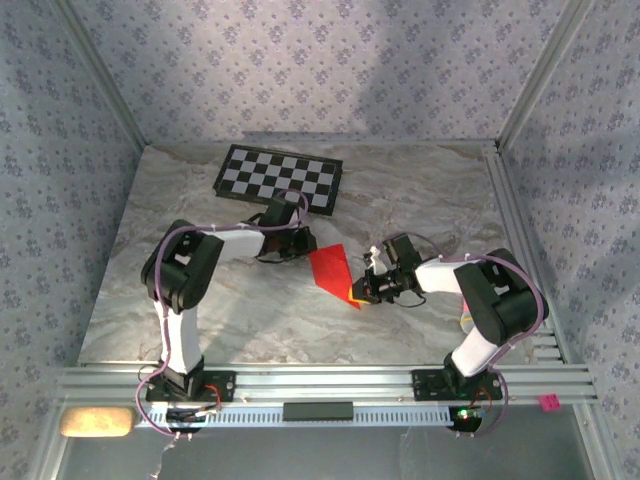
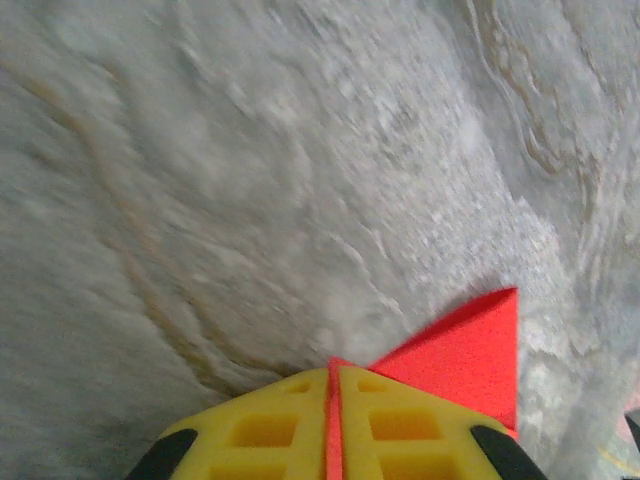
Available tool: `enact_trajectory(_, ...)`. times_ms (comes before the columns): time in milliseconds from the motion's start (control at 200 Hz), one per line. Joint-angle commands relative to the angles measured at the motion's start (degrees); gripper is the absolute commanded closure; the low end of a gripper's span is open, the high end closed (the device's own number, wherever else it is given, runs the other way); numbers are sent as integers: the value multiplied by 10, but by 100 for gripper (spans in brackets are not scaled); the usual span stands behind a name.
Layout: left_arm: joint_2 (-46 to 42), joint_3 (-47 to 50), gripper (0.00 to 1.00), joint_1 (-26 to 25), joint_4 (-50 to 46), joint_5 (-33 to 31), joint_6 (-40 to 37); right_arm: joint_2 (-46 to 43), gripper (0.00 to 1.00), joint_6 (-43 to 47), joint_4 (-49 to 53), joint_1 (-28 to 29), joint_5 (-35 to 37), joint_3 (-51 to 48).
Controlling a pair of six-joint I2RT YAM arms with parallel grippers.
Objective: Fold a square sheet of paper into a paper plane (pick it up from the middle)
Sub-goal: Fourth fold the wing at the center of the table.
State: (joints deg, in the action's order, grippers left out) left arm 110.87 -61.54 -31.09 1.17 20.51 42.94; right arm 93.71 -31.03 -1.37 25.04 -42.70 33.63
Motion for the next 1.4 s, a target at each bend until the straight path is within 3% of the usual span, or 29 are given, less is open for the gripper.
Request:
enact_trajectory(0, 1, -25, 87, 5, -36, -21, -23, 27, 100, 12, 67, -4, 60, -25)
enact_trajectory(195, -54, -28, 81, -7, -47, -24, -12, 20, 100, 9, 68, -3, 53, -14)
enact_trajectory(395, -92, -19, 79, -61, -52, -42, 12, 6, 100, 3, 77, -3, 57, -4)
enact_trajectory(620, -54, 1, 82, -109, 1, -7, 72, -5, 100, 1, 80, -4, 61, -2)
enact_trajectory(900, -13, -6, 85, -111, -19, -19, 65, -45, 100, -12, 73, -4, 39, -1)
enact_trajectory(1204, -2, 5, 86, -105, -28, -28, 59, -144, 85, -37, 144, -10, 72, -18)
enact_trajectory(1394, -4, 6, 87, -104, -31, -28, 61, -149, 78, -68, 159, -10, 67, -32)
